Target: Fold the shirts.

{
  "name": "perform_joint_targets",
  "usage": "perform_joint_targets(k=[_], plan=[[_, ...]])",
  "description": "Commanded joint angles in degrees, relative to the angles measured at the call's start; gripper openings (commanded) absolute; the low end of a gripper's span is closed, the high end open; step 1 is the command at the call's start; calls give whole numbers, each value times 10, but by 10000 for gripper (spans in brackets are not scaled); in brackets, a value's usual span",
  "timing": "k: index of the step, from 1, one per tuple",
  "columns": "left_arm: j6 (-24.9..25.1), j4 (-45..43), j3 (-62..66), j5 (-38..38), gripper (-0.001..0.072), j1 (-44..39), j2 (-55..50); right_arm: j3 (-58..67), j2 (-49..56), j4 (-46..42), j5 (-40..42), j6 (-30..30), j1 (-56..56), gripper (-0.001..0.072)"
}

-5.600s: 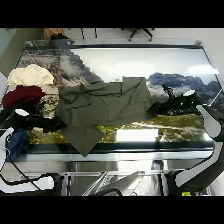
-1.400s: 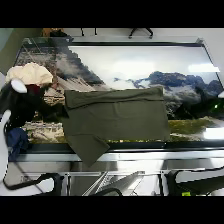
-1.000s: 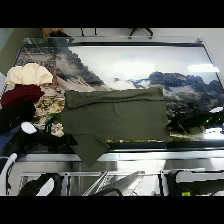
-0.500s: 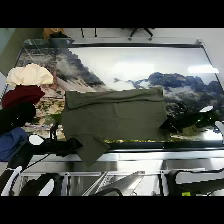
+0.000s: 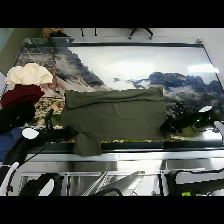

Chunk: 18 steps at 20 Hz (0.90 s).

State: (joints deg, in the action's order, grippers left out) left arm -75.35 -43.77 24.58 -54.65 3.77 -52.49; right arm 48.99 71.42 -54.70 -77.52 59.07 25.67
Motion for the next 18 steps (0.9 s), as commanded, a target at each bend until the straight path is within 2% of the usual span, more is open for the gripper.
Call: perform_joint_targets(k=[1, 2, 6, 8, 11, 14, 16, 18], plan=[[13, -34, 47, -60, 11, 40, 0, 1, -1, -3, -1, 1, 0, 55], [14, -45, 59, -79, 11, 50, 0, 1, -1, -5, -9, 2, 0, 17], [10, -88, 100, -134, 10, 74, 1, 19, -1, -99, -14, 58, 1, 17], [7, -87, 117, -152, 10, 79, 1, 31, -1, -113, -28, 76, 1, 16], [7, -86, 175, -149, 10, 57, -2, 74, -1, -7, -42, 58, -1, 17], [7, -91, 285, -137, 10, 28, -55, 157, -1, 125, -32, 31, -1, 17], [7, -91, 365, -138, 11, 9, -120, 204, 0, 187, 0, 16, -2, 16], [8, -92, 441, -133, 11, -8, -197, 226, 0, 204, 62, 2, -9, 17]])
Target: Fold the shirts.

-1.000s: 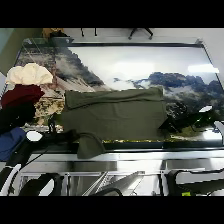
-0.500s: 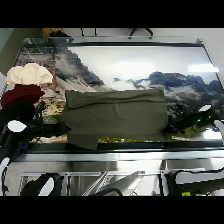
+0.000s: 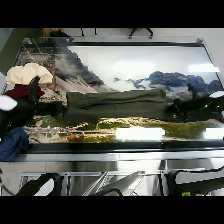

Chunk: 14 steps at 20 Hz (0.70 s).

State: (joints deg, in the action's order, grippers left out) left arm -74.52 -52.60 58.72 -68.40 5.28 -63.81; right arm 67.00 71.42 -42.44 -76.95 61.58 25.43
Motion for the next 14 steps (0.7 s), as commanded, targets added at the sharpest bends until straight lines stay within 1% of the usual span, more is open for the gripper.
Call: perform_joint_targets(k=[1, 7, 10, 11, 12, 13, 14], plan=[[-1, -3, 132, 9, 11, -28, -118, 47, 2, 80, 90, -33, -13, 17], [0, -4, 266, 22, 11, -37, -304, 47, 70, 78, 234, -94, -69, 17], [0, -4, 311, 25, 12, -36, -374, 47, 106, 78, 257, -109, -79, 17], [-1, -4, 324, 25, 14, -36, -394, 50, 110, 78, 257, -118, -77, 30], [-1, -3, 342, 22, 122, -36, -415, 55, 109, 76, 254, -123, -74, 147], [-2, -2, 360, 16, 471, -36, -430, 66, 104, 75, 242, -123, -68, 356], [-10, -3, 383, 6, 602, -36, -444, 78, 100, 71, 233, -123, -59, 486]])
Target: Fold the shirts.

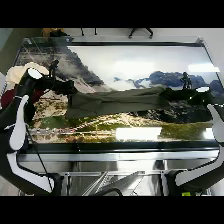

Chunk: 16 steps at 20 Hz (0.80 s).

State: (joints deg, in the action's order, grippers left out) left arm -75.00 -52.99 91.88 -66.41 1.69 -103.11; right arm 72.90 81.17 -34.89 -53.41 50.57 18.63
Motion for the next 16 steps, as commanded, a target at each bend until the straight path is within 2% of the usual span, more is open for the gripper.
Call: perform_joint_targets(k=[1, 3, 4, 5, 8, 11, 12, 13, 14, 15, 16], plan=[[-16, -1, 76, -27, 601, 1, -60, 32, 1, -16, -2, -12, 21, 524], [-38, -16, 117, -49, 601, 7, -65, 52, 7, -30, -2, -4, 44, 525], [-42, -20, 140, -62, 601, 11, -65, 57, 15, -30, -10, 2, 54, 551], [-51, -19, 161, -78, 601, 13, -65, 59, 26, -29, -19, 2, 58, 648], [-68, -19, 217, -141, 601, 6, -64, 59, 65, -28, -45, 2, 52, 650], [-76, -19, 244, -167, 600, -18, -64, 59, 92, -23, -71, -14, 32, 649], [-79, -19, 244, -167, 600, -28, -64, 59, 95, -23, -75, -14, 24, 623], [-83, -19, 240, -165, 597, -38, -64, 59, 95, -23, -75, -24, 18, 468], [-83, -19, 232, -163, 393, -52, -64, 63, 95, -23, -76, -35, 12, 261], [-82, -19, 224, -157, 86, -68, -64, 72, 94, -23, -85, -37, 8, 95], [-82, -19, 213, -146, 11, -82, -64, 85, 94, -21, -103, -37, 7, 25]])
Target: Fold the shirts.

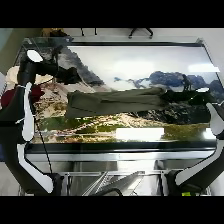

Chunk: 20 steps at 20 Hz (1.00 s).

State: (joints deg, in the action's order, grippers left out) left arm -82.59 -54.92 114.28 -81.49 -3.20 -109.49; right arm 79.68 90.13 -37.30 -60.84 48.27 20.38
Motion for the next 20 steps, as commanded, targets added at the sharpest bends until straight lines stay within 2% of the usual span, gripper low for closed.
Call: perform_joint_targets(k=[1, 4, 7, 10, 12, 17, 20], plan=[[-6, 1, -24, 23, 11, -49, 0, 37, 3, 10, -54, -13, -12, 17], [-6, 9, -85, 114, 11, -112, 0, 95, -28, 73, -147, 1, -9, 17], [-6, 12, -135, 228, 11, -183, -19, 146, -75, 113, -226, 39, -9, 17], [-2, 77, -139, 319, 11, -251, -70, 172, -122, 190, -302, 67, -9, 16], [-1, 120, -132, 372, 11, -286, -105, 172, -154, 240, -324, 77, -9, 17], [0, 161, 9, 336, 11, -333, -205, 172, -188, 254, -353, 104, -9, 17], [-9, 162, 48, 268, 11, -325, -203, 172, -184, 229, -356, 112, -10, 17]])
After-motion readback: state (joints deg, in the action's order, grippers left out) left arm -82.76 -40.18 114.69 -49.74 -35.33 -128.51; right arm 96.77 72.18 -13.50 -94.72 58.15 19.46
